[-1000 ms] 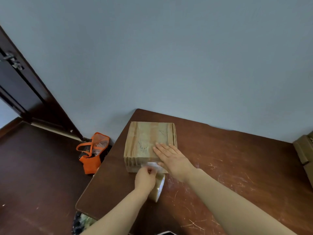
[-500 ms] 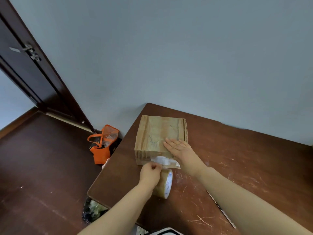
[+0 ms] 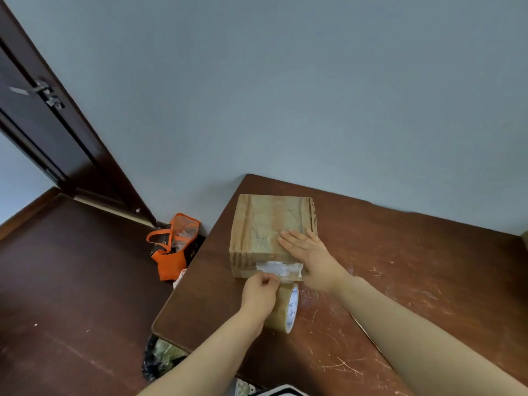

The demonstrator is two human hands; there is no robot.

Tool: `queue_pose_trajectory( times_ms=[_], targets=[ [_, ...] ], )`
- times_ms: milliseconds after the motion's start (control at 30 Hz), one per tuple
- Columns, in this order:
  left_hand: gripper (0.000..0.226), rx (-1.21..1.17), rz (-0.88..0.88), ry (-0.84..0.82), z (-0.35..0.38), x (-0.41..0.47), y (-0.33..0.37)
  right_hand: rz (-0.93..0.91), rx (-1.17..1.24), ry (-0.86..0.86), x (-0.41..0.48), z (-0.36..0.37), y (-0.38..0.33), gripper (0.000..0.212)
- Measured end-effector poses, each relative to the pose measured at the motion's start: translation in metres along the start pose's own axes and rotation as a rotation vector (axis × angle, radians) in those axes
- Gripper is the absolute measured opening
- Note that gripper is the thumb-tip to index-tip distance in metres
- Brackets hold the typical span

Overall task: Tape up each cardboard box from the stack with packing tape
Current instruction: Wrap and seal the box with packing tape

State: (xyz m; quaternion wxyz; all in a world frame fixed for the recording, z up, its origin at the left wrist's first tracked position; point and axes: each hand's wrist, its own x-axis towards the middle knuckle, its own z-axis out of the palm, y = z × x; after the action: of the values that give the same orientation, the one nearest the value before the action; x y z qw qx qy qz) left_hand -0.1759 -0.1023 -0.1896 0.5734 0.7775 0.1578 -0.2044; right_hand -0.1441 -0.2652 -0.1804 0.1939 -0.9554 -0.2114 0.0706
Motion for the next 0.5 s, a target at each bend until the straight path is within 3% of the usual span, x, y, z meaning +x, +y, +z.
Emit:
queue_pose_trajectory(
  times_ms=[33, 100, 200, 267, 367, 500],
  targets=[
    [0.023, -0.003, 0.013, -0.013, 0.0, -0.002, 0.001, 0.024, 0.107, -0.01, -0.002, -0.006, -0.007, 0.08],
    [0.021, -0.002, 0.055, -0.051, 0.002, -0.006, 0.003, 0.151, 0.385, 0.13, -0.013, -0.013, -0.02, 0.077],
    [0.021, 0.033, 0.155, -0.106, 0.009, -0.013, 0.013, 0.447, 0.653, 0.493, -0.043, -0.014, -0.03, 0.034],
    [0.015, 0.045, 0.211, -0.132, 0.017, -0.018, 0.022, 0.589, 0.776, 0.486, -0.062, -0.013, -0.034, 0.02],
    [0.012, 0.046, 0.268, -0.195, 0.036, -0.025, 0.033, 0.684, 0.835, 0.42, -0.083, -0.014, -0.033, 0.014],
    [0.008, 0.001, 0.309, -0.308, 0.054, -0.033, 0.047, 0.721, 0.802, 0.617, -0.097, -0.023, -0.03, 0.013]
  ],
)
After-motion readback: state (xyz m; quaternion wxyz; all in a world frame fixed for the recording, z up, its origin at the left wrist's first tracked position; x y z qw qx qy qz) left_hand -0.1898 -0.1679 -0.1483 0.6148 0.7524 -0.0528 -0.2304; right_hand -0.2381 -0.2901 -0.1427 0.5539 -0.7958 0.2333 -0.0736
